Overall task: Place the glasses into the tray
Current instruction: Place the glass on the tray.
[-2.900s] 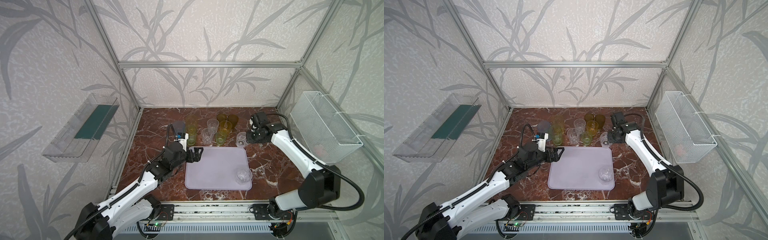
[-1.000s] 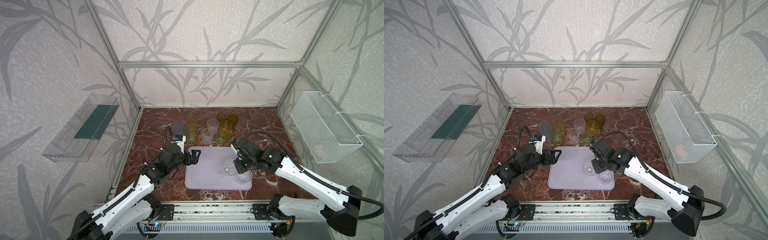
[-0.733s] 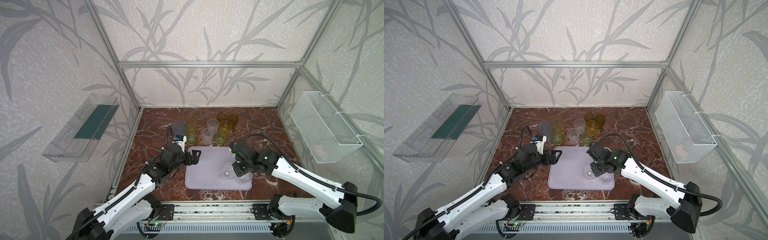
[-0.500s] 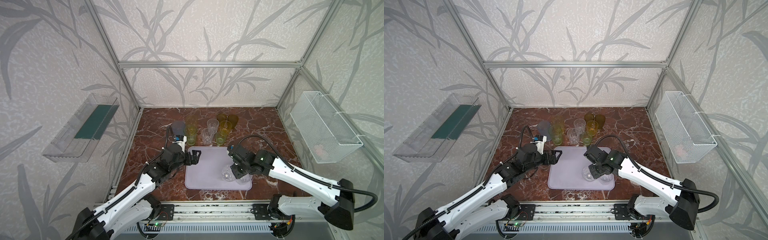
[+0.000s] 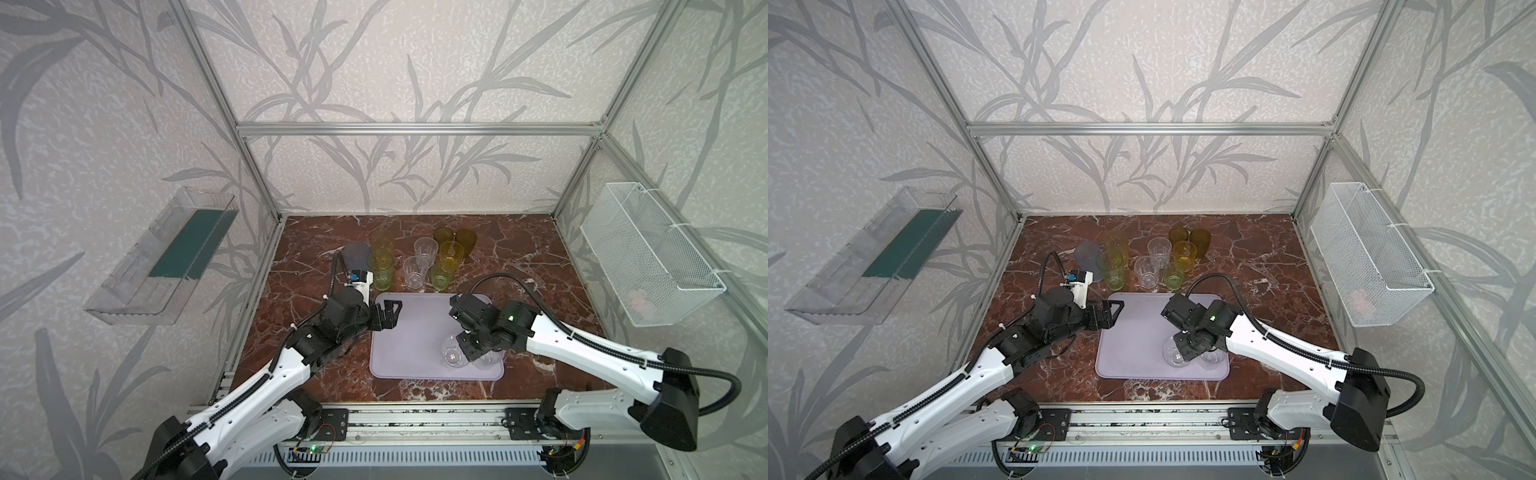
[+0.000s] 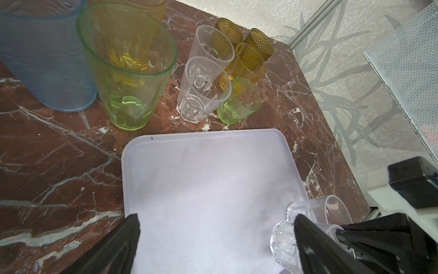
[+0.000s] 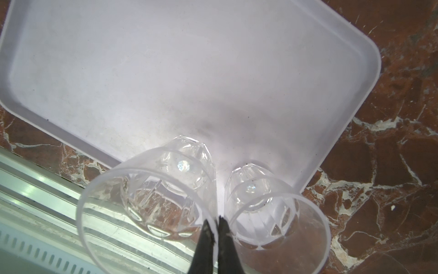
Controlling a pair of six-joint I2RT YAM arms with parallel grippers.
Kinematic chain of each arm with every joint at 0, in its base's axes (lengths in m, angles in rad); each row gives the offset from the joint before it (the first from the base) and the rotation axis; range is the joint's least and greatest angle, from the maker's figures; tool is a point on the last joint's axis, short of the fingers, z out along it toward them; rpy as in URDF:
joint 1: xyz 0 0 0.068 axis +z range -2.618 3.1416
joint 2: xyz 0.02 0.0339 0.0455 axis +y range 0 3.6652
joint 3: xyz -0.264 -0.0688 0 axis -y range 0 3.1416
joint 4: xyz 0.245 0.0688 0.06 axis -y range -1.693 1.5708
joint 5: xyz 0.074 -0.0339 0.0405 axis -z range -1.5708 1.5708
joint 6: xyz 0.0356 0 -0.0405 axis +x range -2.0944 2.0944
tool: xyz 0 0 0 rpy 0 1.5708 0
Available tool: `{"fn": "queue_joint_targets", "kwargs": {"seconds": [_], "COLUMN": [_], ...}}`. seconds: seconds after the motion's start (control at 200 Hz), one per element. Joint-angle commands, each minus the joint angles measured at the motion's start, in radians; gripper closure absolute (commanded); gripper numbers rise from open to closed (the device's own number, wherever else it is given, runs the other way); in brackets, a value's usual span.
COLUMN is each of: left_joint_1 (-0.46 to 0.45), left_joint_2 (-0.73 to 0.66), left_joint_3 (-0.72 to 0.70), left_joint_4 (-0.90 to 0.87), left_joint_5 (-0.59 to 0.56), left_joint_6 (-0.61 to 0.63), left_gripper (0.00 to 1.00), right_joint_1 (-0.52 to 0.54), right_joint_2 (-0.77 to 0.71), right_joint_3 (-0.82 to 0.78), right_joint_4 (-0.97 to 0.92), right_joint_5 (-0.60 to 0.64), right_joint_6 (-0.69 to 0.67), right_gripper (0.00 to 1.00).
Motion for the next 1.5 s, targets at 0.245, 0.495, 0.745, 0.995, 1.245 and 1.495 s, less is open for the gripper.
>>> {"fn": "queue_joint_targets", "kwargs": {"seconds": [0.245,0.495,0.745,0.995,1.245,1.495], "left_joint_1": [0.001,0.0,0.0,0.001,0.0,0.0], "left_joint_2": [-0.022,-0.023,-0.041,-0.057,-0.097,-0.068], "left_joint_3": [-0.017,-0.017,-0.022,-0.026,-0.031,-0.014], "left_joint_4": [0.001,-0.003,-0.011,-0.022,-0.046,-0.035], "left_joint_5": [-0.02,-0.026,-0.035,-0.043,-0.075,-0.133], "left_joint_6": [0.0,0.006,0.008,0.018,0.033,0.03], "left_gripper": [0.01,0.01,0.01,0.01,0.01,0.01], "right_joint_1": [0.009,0.009,0.009,0.009,0.009,-0.055], "right_joint_2": [0.036,0.069,0.072,0.113,0.083,-0.012], "right_joint_3": [-0.026,-0.018,0.009,0.086,0.118,0.069], "right_joint_4": [0.033,0.035,0.056,0.054,0.072,0.268], "right_joint_5": [-0.013,-0.023,-0.026,0.0,0.074,0.075], "right_joint_6": [0.027,0.041,0.042,0.034,0.059,0.037], "right_gripper": [1.0,0.96,0.39,0.15,0.05,0.03]}}
